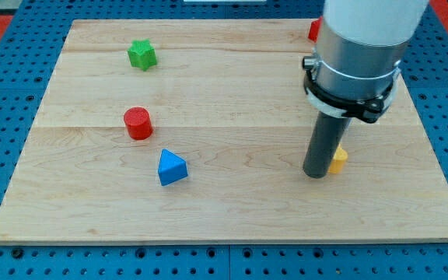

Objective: Move the blue cube into the yellow heart

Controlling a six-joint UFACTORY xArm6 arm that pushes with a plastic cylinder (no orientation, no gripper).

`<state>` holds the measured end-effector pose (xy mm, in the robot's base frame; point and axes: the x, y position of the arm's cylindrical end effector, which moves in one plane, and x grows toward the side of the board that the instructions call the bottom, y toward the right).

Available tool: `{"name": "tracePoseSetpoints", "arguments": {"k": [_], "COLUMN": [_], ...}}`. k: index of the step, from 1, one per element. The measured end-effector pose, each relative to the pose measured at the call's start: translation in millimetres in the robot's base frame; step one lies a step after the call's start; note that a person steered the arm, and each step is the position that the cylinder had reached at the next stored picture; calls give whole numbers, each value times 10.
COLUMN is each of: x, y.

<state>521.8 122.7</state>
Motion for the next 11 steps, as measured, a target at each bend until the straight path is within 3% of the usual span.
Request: {"name": "tracePoseSetpoints", "arguments": {"k": [1, 2, 3, 4, 6, 8, 11], "x": [0, 134, -154, -753, -286, -271, 156], "y": [-22, -661, -1524, -1631, -2461, -1650, -2314]}}
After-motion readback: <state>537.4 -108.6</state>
